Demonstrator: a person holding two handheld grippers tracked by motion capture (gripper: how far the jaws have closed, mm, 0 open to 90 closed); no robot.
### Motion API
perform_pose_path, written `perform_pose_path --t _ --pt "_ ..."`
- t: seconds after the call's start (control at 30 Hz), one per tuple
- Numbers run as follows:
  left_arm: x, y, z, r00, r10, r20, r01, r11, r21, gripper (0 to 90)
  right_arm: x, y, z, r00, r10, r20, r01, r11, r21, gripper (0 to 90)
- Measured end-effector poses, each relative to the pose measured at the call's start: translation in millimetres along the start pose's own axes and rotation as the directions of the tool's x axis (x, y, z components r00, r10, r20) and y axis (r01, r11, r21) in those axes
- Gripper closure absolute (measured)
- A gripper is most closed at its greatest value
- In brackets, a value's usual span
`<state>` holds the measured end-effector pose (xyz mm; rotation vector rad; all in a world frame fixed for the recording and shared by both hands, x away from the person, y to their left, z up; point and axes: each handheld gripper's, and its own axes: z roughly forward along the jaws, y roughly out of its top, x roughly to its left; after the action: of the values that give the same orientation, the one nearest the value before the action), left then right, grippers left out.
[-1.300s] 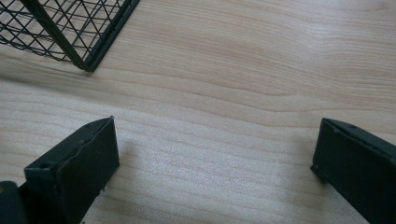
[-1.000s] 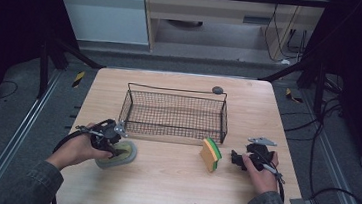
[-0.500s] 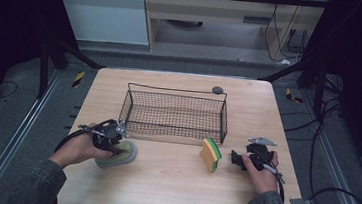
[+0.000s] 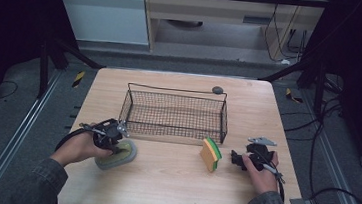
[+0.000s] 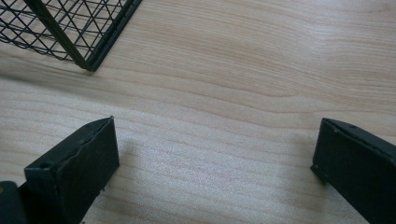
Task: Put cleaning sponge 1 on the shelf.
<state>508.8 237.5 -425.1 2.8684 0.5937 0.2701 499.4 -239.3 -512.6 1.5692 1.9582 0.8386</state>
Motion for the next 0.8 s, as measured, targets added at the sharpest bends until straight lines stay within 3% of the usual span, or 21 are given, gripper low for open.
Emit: perform_pose_path --t 0.27,0.5,0.7,0.8 --pt "-7.8 -6.9 -25.5 0.9981 -0.004 -0.062 -0.002 0.9960 -0.090 70.1 0.0 -0.1 -0.1 1.0000 -0.002 0.002 0.002 1.000 -0.001 0.6" --pt "-12.2 -3.7 -42.3 0.9942 0.017 -0.106 -0.029 0.9938 -0.107 70.1 0.0 -0.1 -0.1 1.0000 -0.003 0.001 0.003 1.000 0.000 0.7" --pt "-8.8 7.4 -56.2 0.9865 0.047 -0.157 -0.064 0.9921 -0.108 70.1 -0.2 -0.1 -0.1 1.0000 -0.006 0.000 0.006 1.000 0.000 0.6" --pt "-5.2 15.3 -65.3 0.9796 0.063 -0.191 -0.087 0.9891 -0.119 70.1 -0.3 -0.1 -0.1 1.0000 -0.007 -0.001 0.007 1.000 0.000 0.7"
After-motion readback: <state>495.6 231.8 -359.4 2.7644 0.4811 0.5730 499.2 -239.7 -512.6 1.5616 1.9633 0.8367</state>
